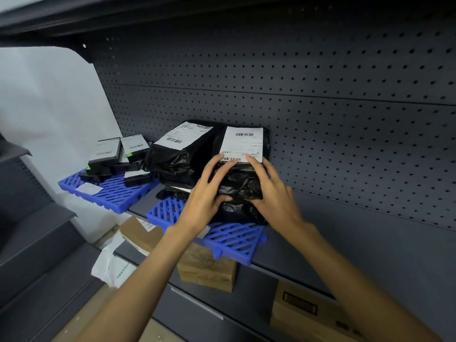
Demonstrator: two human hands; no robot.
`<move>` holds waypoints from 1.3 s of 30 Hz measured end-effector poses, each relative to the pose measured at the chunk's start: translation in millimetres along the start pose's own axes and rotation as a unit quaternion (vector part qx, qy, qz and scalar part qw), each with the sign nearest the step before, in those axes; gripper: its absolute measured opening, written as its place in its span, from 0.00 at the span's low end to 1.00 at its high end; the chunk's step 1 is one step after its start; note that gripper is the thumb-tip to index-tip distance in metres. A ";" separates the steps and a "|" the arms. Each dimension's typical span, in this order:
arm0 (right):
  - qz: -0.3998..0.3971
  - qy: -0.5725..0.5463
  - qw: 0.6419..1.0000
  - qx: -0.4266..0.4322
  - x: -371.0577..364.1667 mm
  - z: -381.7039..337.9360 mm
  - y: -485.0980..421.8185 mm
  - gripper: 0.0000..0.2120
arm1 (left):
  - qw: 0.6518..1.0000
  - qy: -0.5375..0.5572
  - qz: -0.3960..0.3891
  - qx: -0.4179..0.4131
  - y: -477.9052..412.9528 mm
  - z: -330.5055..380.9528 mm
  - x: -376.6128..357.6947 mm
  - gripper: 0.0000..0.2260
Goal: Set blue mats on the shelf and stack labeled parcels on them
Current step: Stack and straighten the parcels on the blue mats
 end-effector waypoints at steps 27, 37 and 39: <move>0.013 -0.052 0.997 -0.050 -38.8 -21.7 8.0 0.63 | 0.958 -0.285 -0.028 -0.024 7.8 -36.0 1.5 0.59; 0.050 -0.010 0.993 -0.108 -56.0 -51.5 2.3 0.61 | 0.950 -0.299 -0.036 -0.075 -1.5 -63.4 12.8 0.58; 0.061 0.005 0.992 -0.115 -56.9 -53.7 3.4 0.60 | 0.948 -0.300 -0.031 -0.105 -0.4 -64.9 16.7 0.56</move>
Point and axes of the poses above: each hand's wrist, its own y-axis away from the middle knuckle, its own x-axis out of the back of the hand, z = x × y, the point moved 1 cm from there along -y, towards the middle knuckle, and after that the axes turned 3 degrees about -x, right-handed, at the moved point
